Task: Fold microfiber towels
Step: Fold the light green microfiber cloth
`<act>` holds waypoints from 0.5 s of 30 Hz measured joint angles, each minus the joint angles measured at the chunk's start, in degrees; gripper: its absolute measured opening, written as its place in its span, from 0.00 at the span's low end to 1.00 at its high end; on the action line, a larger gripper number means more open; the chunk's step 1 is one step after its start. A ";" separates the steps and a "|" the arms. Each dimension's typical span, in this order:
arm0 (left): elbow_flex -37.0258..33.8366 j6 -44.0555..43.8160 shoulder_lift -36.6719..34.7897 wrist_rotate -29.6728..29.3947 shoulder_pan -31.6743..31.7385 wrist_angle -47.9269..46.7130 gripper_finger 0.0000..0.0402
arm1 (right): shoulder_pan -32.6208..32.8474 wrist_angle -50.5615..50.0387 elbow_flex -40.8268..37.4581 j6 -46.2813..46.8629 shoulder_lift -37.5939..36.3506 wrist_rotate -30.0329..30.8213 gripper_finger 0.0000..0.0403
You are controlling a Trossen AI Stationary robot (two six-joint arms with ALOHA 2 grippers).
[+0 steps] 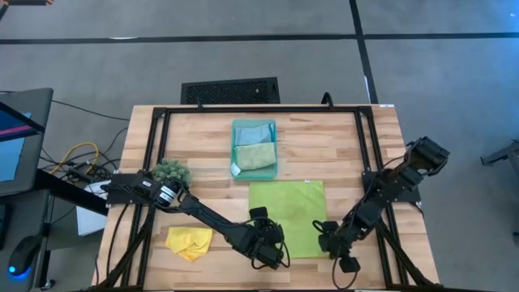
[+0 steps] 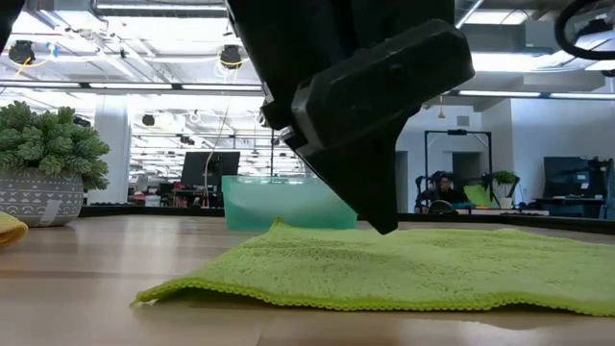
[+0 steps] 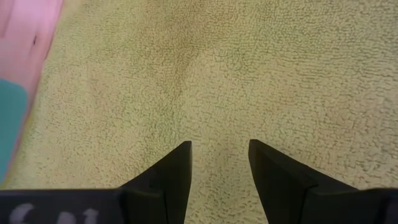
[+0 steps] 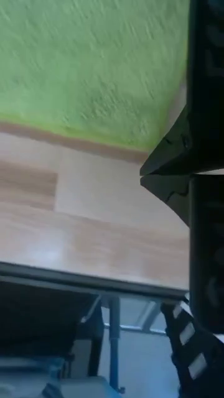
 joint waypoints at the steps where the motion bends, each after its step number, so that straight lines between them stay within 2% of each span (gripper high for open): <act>1: 0.00 0.03 0.00 -0.04 0.00 0.00 0.38 | -0.27 0.00 0.00 -0.58 0.00 0.86 0.04; 6: 0.00 0.03 0.00 -0.02 0.00 -0.74 0.38 | -2.68 0.01 0.00 -2.50 0.00 4.04 0.02; 9: -0.53 -0.01 0.01 2.62 0.00 -2.16 0.38 | -4.02 -0.30 0.00 -2.53 0.00 4.01 0.02; 15: -3.57 -1.63 -0.12 4.50 -0.10 -1.78 0.38 | -1.88 -1.64 0.00 -2.33 0.00 3.75 0.03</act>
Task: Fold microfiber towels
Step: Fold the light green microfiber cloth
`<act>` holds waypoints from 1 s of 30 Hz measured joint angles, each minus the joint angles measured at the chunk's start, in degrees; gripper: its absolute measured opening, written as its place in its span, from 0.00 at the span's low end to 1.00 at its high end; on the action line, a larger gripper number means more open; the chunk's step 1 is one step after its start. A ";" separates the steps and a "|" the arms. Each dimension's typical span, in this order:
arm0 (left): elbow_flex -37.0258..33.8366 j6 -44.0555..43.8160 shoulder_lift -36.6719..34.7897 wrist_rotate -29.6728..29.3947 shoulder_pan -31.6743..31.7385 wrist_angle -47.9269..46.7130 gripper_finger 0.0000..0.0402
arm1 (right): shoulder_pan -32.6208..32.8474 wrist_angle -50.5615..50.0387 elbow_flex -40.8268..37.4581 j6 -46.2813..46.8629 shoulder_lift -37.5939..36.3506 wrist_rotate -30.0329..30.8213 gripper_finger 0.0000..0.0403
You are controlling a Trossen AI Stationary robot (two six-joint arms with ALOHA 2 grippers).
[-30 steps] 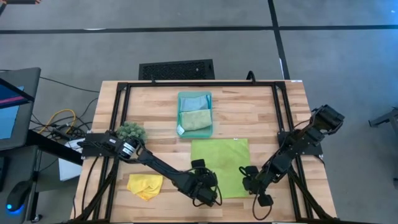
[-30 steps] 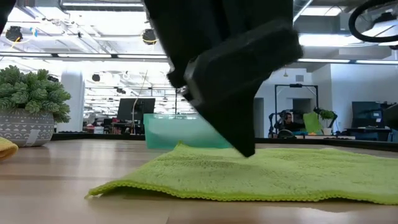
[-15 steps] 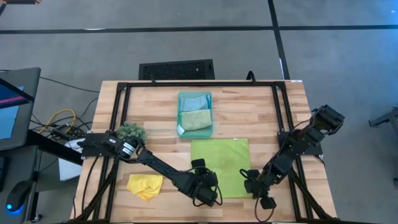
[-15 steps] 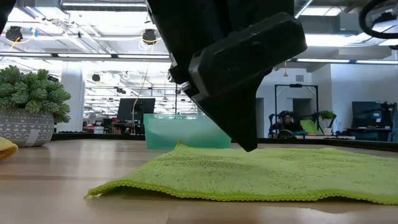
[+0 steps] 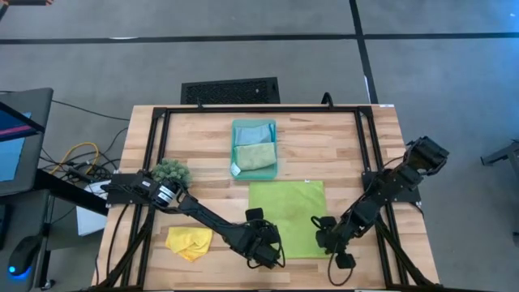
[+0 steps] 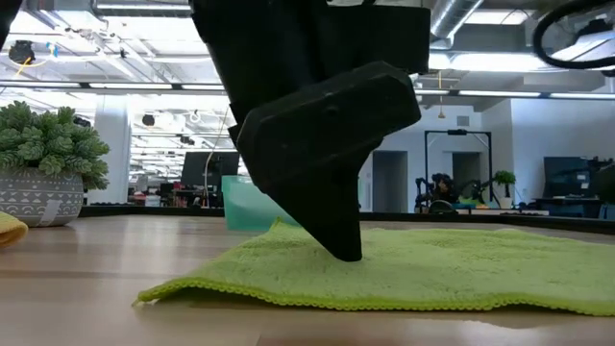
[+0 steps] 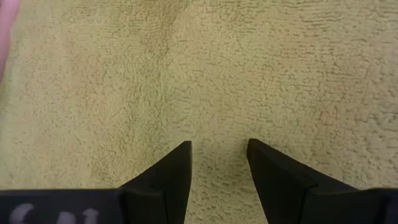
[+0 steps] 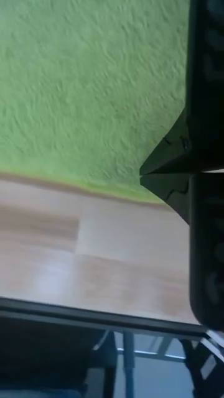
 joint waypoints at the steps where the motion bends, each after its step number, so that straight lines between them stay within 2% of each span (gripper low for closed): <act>1: -0.18 -0.08 -0.05 0.18 0.01 0.03 0.38 | 0.57 0.02 0.00 0.04 0.00 0.00 0.03; 7: 2.97 2.13 0.54 0.55 -0.43 -1.45 0.38 | 2.51 -1.78 0.19 -0.32 -0.58 0.10 0.03; 9: 4.78 3.79 0.67 -0.96 -1.02 -1.53 0.38 | 2.05 -3.37 0.62 -1.15 -1.40 1.13 0.03; 12: 6.28 5.17 0.47 -4.76 -1.78 -3.08 0.38 | 1.23 -6.40 0.70 -4.48 -4.11 8.02 0.03; 15: 5.75 4.26 0.50 -9.91 -2.04 -8.03 0.37 | -0.08 -12.22 0.74 -6.22 -7.13 19.42 0.03; 18: 3.91 -0.27 0.47 -12.54 -1.16 -12.59 0.33 | -2.68 -14.54 -0.98 -4.85 -9.99 33.63 0.03; 20: 2.67 -3.46 0.52 -13.73 -0.61 -16.07 0.29 | -5.53 -14.80 -3.52 -2.74 -11.49 37.83 0.04; 21: 2.23 -5.25 0.54 -15.34 -0.51 -17.87 0.27 | -6.88 -13.37 -5.12 -2.11 -12.19 38.35 0.04; 23: 1.46 -10.66 0.42 -22.13 -0.68 -23.07 0.22 | -8.98 -7.98 -8.91 -1.43 -13.80 38.51 0.04; 25: 0.29 -19.12 -0.56 -28.29 -1.72 -31.02 0.17 | -9.90 -2.41 -13.06 -1.36 -15.73 37.98 0.04; 28: -2.38 -29.64 -4.22 -30.09 -3.28 -37.60 0.08 | -10.93 3.11 -17.84 0.40 -18.54 38.00 0.03; 30: -6.05 -32.82 -7.05 -30.11 -4.26 -36.88 0.02 | -11.60 3.25 -19.47 2.54 -20.49 38.00 0.04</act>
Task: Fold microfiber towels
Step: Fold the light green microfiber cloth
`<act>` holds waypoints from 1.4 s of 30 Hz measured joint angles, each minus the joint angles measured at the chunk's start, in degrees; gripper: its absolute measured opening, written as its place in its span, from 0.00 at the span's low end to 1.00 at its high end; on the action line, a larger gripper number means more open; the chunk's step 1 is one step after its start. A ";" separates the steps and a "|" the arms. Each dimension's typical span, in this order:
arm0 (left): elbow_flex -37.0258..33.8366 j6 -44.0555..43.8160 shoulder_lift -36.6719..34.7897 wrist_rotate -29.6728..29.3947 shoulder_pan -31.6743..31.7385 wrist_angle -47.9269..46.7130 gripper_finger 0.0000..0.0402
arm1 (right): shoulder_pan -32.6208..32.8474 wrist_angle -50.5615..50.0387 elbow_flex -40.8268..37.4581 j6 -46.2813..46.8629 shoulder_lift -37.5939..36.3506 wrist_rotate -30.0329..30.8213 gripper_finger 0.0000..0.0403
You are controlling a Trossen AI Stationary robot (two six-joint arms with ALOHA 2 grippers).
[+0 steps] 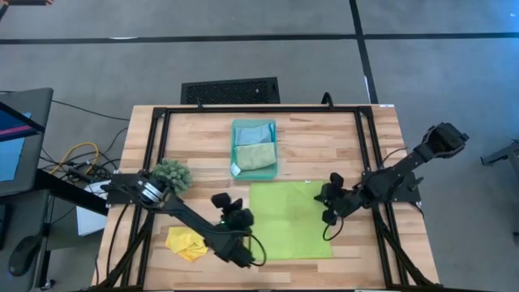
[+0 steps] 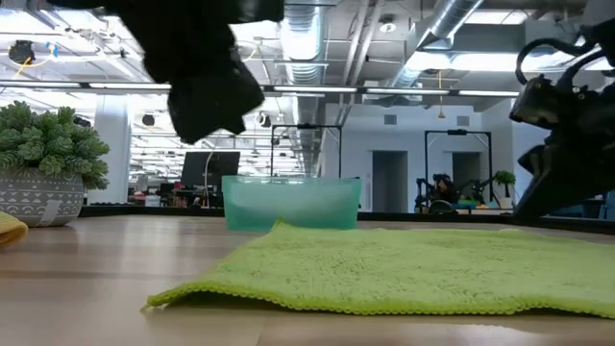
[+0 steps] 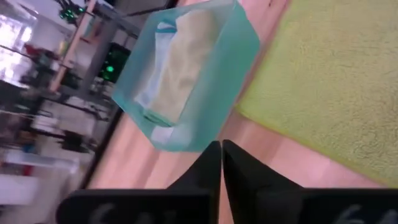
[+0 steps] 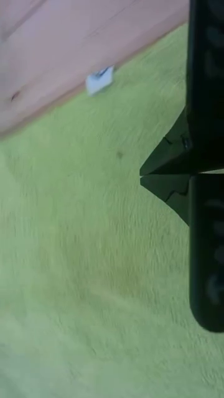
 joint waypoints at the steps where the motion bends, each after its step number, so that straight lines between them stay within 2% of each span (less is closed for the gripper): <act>1: -2.24 -0.69 -1.48 -0.01 -0.31 2.04 0.02 | -0.22 -0.28 -0.46 1.07 -0.98 0.04 0.04; 4: -10.39 0.22 -7.40 2.67 -0.92 11.45 0.01 | -0.41 -0.09 -0.86 2.52 -2.94 0.18 0.05; 10: -28.73 9.64 -17.36 9.33 0.40 43.81 0.00 | -0.41 2.18 -0.86 1.63 -4.30 0.68 0.06; 13: -34.91 12.02 -19.30 9.78 3.05 56.66 0.01 | -0.41 2.06 -0.86 1.59 -4.28 1.33 0.05; 16: -38.43 15.31 -19.29 13.43 6.46 64.86 0.06 | -0.42 2.06 -0.86 0.29 -4.28 1.43 0.05; 19: -40.06 15.57 -18.98 19.52 10.43 68.62 0.16 | -1.02 2.08 -0.86 0.14 -4.28 1.47 0.05; 21: -40.75 14.60 -18.94 21.55 12.76 68.87 0.23 | -1.50 2.21 -0.86 0.13 -4.28 1.47 0.05; 25: -41.02 11.25 -18.92 24.29 16.04 69.27 0.37 | -2.30 2.25 -0.86 -0.04 -4.28 1.43 0.06; 29: -41.04 8.32 -18.94 23.90 16.80 71.19 0.45 | -2.52 2.25 -0.86 -1.38 -4.27 1.34 0.06; 33: -41.60 10.12 -18.93 23.17 17.14 77.65 0.45 | -1.66 2.25 -0.86 -1.39 -4.25 1.25 0.07; 42: -46.30 9.54 -18.92 19.47 19.59 84.89 0.37 | -2.10 2.28 -0.86 -2.77 -4.25 1.41 0.07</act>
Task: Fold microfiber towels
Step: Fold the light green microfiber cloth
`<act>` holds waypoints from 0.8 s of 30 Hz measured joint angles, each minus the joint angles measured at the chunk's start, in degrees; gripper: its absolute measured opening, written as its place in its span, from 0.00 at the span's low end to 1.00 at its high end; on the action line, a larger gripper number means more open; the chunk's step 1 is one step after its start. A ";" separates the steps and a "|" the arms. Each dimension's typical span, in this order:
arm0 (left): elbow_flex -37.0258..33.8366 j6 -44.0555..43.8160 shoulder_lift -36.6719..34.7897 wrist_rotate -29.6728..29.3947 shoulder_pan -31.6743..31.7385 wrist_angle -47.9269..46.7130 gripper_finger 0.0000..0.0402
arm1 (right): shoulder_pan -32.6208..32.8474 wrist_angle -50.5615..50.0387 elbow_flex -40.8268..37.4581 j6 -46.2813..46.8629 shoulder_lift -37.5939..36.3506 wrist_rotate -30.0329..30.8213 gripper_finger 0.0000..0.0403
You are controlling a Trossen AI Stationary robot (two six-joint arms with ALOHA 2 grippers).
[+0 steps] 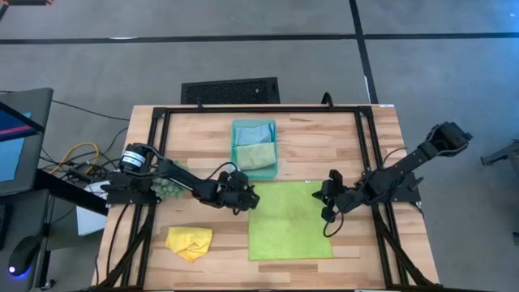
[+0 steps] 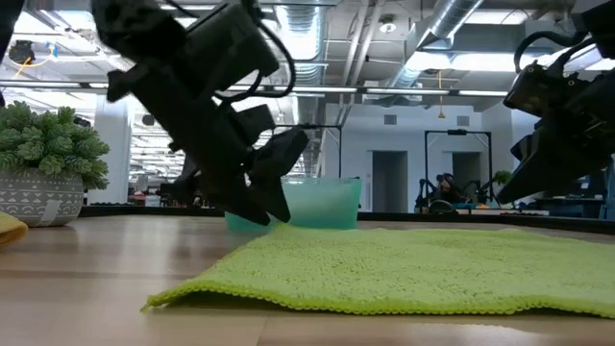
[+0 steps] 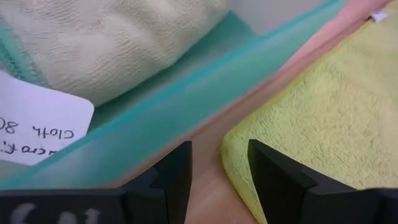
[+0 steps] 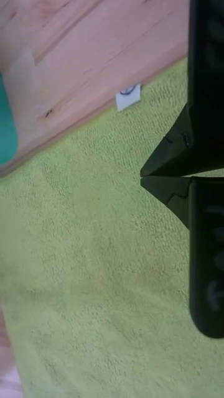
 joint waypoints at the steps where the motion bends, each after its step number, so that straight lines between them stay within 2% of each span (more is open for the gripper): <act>1: -1.02 -0.04 0.00 -0.27 0.10 1.86 0.36 | -0.25 0.00 0.00 -0.10 0.00 -0.02 0.07; 6: -5.41 2.28 0.04 0.08 0.51 10.89 0.35 | -1.08 0.00 0.00 -0.13 0.00 -0.09 0.07; 10: -6.36 6.39 0.05 1.22 0.39 17.59 0.33 | -1.20 -0.02 0.00 -0.13 0.00 -0.11 0.07; 14: -6.33 8.39 0.04 3.79 0.36 18.46 0.27 | -1.20 -0.02 0.00 -0.28 0.00 -0.11 0.07; 24: -6.31 11.49 0.04 4.18 0.47 18.70 0.07 | -1.17 -0.01 0.00 -0.19 0.00 0.62 0.07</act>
